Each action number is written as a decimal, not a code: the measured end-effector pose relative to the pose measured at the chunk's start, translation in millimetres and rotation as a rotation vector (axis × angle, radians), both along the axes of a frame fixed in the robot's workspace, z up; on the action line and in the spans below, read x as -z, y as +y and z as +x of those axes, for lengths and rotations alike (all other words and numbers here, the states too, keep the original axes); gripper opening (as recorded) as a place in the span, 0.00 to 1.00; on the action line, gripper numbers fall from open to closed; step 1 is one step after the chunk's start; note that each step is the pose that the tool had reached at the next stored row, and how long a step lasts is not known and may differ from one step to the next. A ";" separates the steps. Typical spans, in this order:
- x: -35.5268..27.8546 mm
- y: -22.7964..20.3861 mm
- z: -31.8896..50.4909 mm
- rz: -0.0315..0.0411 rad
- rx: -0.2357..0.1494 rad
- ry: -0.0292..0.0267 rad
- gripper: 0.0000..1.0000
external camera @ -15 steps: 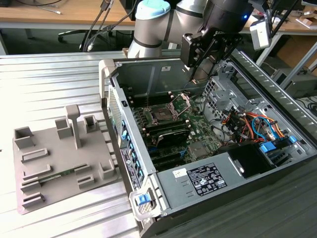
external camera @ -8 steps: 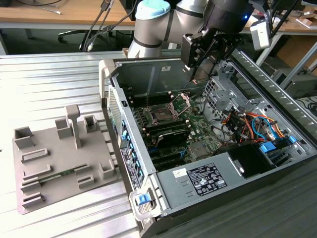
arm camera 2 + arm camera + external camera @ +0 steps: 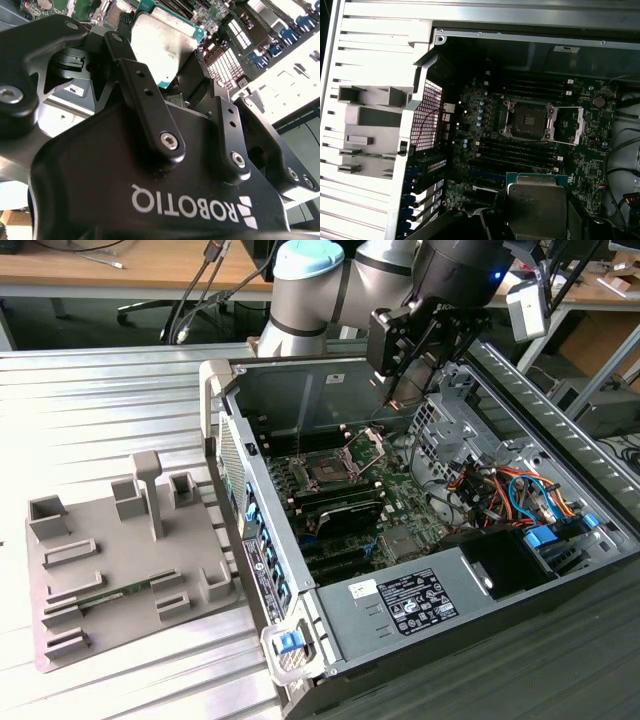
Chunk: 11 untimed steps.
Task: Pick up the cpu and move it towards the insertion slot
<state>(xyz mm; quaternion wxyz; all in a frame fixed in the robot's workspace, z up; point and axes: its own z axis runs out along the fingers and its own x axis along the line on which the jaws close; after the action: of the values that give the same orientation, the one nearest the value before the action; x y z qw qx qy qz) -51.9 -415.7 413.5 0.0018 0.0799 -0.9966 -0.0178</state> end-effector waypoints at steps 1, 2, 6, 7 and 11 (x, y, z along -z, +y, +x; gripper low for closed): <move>0.1 0.0 0.1 0.0000 0.000 0.0000 0.55; 0.1 0.0 0.4 0.0000 0.000 0.0000 0.55; 0.5 0.0 1.6 0.0000 0.000 0.0000 0.55; 0.6 0.0 1.8 0.0000 0.000 0.0000 0.55; 0.9 0.0 2.8 0.0001 0.000 0.0000 0.55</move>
<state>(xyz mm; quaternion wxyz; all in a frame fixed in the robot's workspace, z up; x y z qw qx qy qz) -49.2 -415.7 412.5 0.0018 0.0799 -0.9966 -0.0178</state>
